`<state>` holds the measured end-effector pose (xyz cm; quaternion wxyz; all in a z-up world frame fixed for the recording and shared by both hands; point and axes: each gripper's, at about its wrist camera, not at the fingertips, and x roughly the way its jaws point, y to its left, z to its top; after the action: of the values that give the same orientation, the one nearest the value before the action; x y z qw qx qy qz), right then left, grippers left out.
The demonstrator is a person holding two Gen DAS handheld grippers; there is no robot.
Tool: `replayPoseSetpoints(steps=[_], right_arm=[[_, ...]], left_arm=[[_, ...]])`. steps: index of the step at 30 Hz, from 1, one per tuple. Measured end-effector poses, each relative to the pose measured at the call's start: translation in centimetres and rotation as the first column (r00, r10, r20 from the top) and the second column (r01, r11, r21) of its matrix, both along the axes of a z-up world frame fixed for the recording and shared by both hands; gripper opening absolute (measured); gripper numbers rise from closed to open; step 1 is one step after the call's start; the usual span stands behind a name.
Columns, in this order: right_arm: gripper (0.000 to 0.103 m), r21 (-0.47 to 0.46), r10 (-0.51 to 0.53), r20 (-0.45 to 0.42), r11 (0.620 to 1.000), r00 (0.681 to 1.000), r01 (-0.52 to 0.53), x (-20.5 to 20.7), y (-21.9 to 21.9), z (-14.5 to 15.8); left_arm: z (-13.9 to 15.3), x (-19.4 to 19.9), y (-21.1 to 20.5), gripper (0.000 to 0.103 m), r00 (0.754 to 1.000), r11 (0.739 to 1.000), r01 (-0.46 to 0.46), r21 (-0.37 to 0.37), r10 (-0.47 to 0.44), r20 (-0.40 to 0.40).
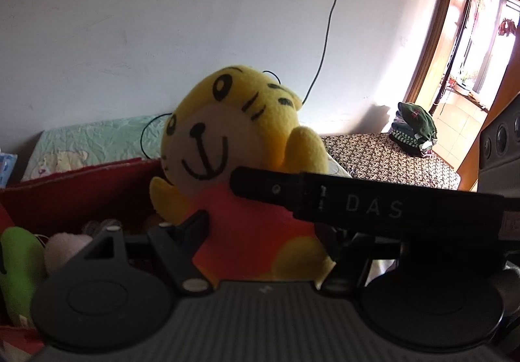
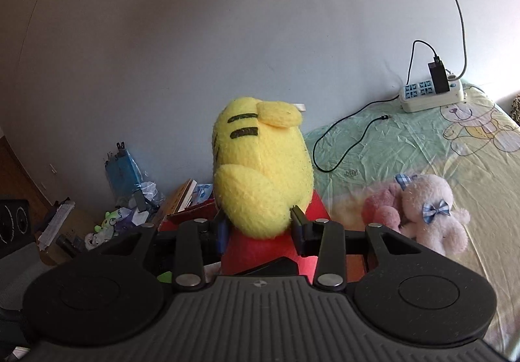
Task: Organize objects
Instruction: 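Carry the yellow tiger plush over the red box and lower it in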
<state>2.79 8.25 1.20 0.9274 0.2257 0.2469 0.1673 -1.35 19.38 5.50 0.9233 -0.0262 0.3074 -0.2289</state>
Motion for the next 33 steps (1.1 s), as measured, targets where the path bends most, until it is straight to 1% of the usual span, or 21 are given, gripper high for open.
replayPoseSetpoints(steps=[2,6,9,11,15,16,18,22,24,26,29,31,33], right_arm=[[0.040,-0.026,-0.014,0.010,1.000,1.000,0.014,0.7,1.1,-0.2],[0.039,-0.140,-0.030,0.024,0.990,0.999,0.033,1.8,3.5,-0.7],[0.039,-0.175,-0.025,-0.001,0.984,1.000,0.024,2.7,4.7,-1.4],[0.039,-0.215,-0.019,-0.016,0.976,1.000,0.015,3.1,5.7,-1.8],[0.039,-0.331,-0.010,-0.037,0.944,0.999,-0.003,3.8,7.7,-2.1],[0.039,-0.361,-0.006,-0.056,0.932,0.998,-0.015,4.1,8.1,-2.4],[0.039,-0.406,-0.001,-0.075,0.914,0.997,-0.030,4.5,8.8,-3.0],[0.038,-0.440,0.012,-0.117,0.896,0.993,-0.062,4.7,9.4,-3.0],[0.038,-0.449,0.014,-0.155,0.890,0.988,-0.083,4.9,9.7,-3.1],[0.038,-0.460,0.011,-0.170,0.883,0.985,-0.089,5.4,9.9,-3.4],[0.038,-0.459,-0.004,-0.195,0.884,0.981,-0.088,6.3,10.0,-4.2],[0.038,-0.457,-0.008,-0.206,0.885,0.978,-0.089,6.6,10.0,-4.8],[0.040,-0.459,-0.006,-0.186,0.884,0.982,-0.082,6.4,10.1,-5.2]], left_arm=[[-0.1,1.0,1.1,0.069,1.000,1.000,0.003,0.002,-0.003,-0.005],[-1.3,2.8,2.7,0.070,0.999,1.000,-0.005,0.014,0.006,-0.034],[-2.5,3.9,3.8,0.071,0.997,1.000,-0.014,0.007,0.015,-0.072],[-3.2,4.5,4.5,0.071,0.996,1.000,-0.017,0.008,0.017,-0.089],[-4.5,5.0,5.0,0.071,0.993,1.000,-0.013,-0.002,0.012,-0.114],[-4.8,5.1,5.0,0.069,0.993,1.000,-0.010,0.006,0.010,-0.120],[-5.5,4.9,5.7,0.069,0.992,1.000,-0.003,0.023,0.006,-0.124],[-5.7,4.5,6.2,0.069,0.993,1.000,0.014,0.020,-0.011,-0.116],[-5.8,4.5,6.4,0.069,0.992,1.000,0.022,0.009,-0.021,-0.126],[-6.0,4.7,6.4,0.069,0.991,1.000,0.027,0.003,-0.026,-0.131],[-6.4,5.6,6.4,0.069,0.989,1.000,0.025,0.008,-0.023,-0.147],[-6.9,6.0,6.4,0.069,0.986,1.000,0.026,0.013,-0.023,-0.165],[-7.3,6.3,6.2,0.069,0.984,0.999,0.027,0.027,-0.022,-0.176]])
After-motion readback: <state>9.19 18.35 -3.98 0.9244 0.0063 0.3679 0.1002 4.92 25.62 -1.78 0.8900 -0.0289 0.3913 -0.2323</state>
